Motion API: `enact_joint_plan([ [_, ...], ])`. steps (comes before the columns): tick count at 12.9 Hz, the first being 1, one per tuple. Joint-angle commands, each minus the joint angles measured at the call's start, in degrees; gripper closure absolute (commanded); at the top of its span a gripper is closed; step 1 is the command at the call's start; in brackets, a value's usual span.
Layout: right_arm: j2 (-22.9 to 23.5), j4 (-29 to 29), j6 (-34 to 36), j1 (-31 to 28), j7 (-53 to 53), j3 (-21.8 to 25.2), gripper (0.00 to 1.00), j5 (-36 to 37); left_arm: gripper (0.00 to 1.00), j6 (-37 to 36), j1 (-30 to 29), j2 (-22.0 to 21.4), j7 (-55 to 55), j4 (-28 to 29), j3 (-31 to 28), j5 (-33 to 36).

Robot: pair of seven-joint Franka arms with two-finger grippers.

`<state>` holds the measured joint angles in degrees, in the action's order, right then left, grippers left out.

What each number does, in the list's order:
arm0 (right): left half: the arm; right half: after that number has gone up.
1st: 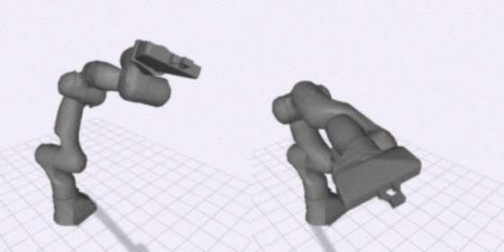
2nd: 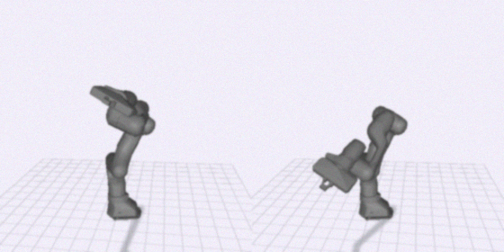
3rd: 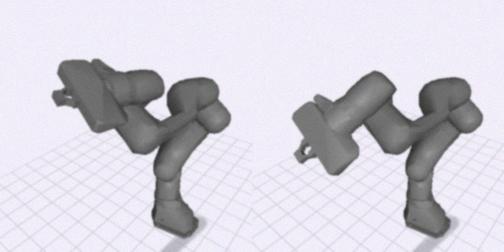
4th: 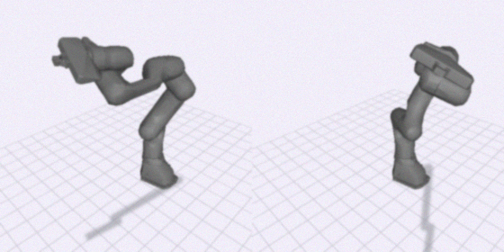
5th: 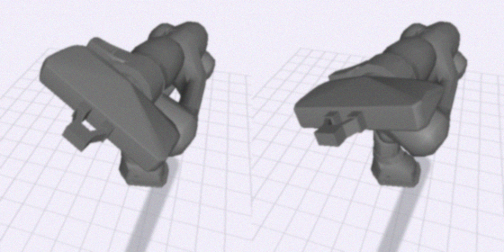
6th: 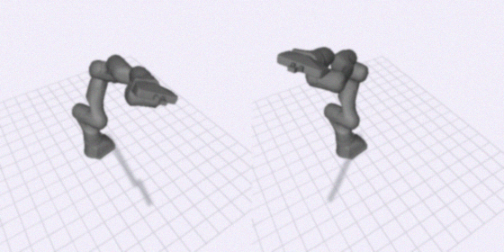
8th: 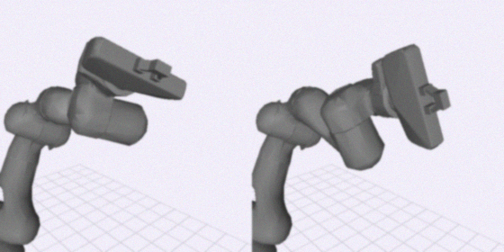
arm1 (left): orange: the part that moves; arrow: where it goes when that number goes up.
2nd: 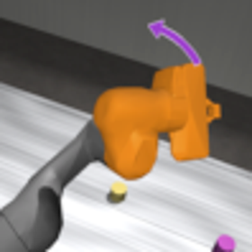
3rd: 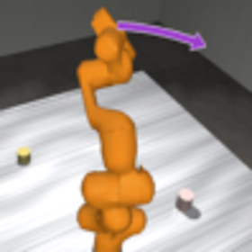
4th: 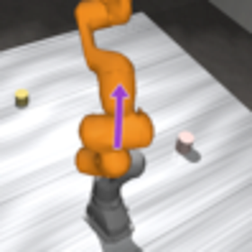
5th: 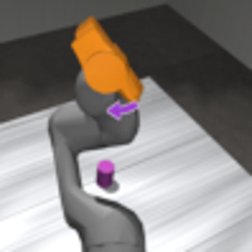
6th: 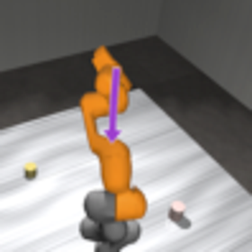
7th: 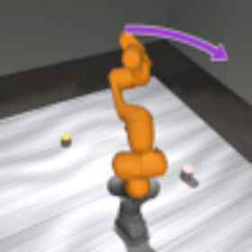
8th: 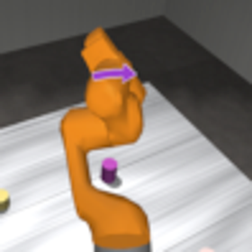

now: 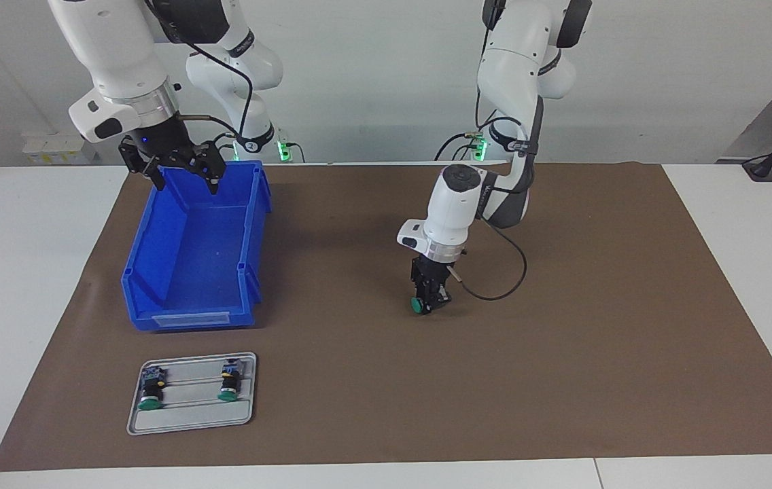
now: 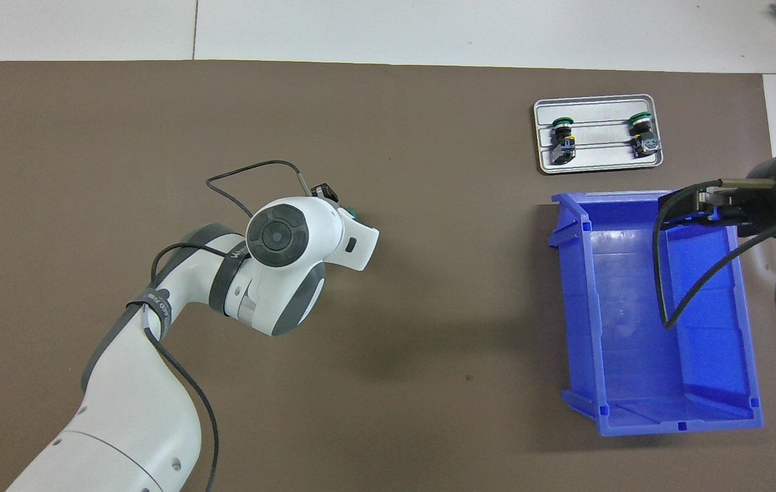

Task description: Place and press button with both arms

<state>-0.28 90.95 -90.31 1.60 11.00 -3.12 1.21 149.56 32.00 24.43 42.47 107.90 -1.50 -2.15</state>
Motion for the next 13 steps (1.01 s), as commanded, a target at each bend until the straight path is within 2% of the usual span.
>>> enact_joint_plan([
  [1, -0.77, 0.72, -0.13, -0.81, -0.27, -0.48, 0.00, -1.30, 0.79, -5.67, -4.92, -3.15, 0.51, -1.73, 0.80, -0.75],
  [5, -0.77, 0.72, -0.13, -0.81, -0.27, -0.48, 0.00, -1.30, 0.79, -9.46, -9.58, -7.37, 0.78, -1.64, 0.89, -0.75],
  [9, -0.77, 0.72, -0.13, -0.81, -0.27, -0.48, 0.00, -1.30, 0.76, -11.22, -12.57, -9.22, 0.95, -1.56, 0.63, -0.75],
  [12, -0.77, 0.72, -0.13, -0.81, -0.27, -0.48, 0.00, -1.30, 0.66, -12.10, -16.61, -9.22, 4.02, -1.64, 1.06, -0.84],
  [13, -0.77, 0.72, -0.13, -0.81, -0.27, -0.48, 0.00, -1.30, 0.66, -12.63, -18.10, -9.22, 5.77, -1.64, 1.15, -1.36],
])
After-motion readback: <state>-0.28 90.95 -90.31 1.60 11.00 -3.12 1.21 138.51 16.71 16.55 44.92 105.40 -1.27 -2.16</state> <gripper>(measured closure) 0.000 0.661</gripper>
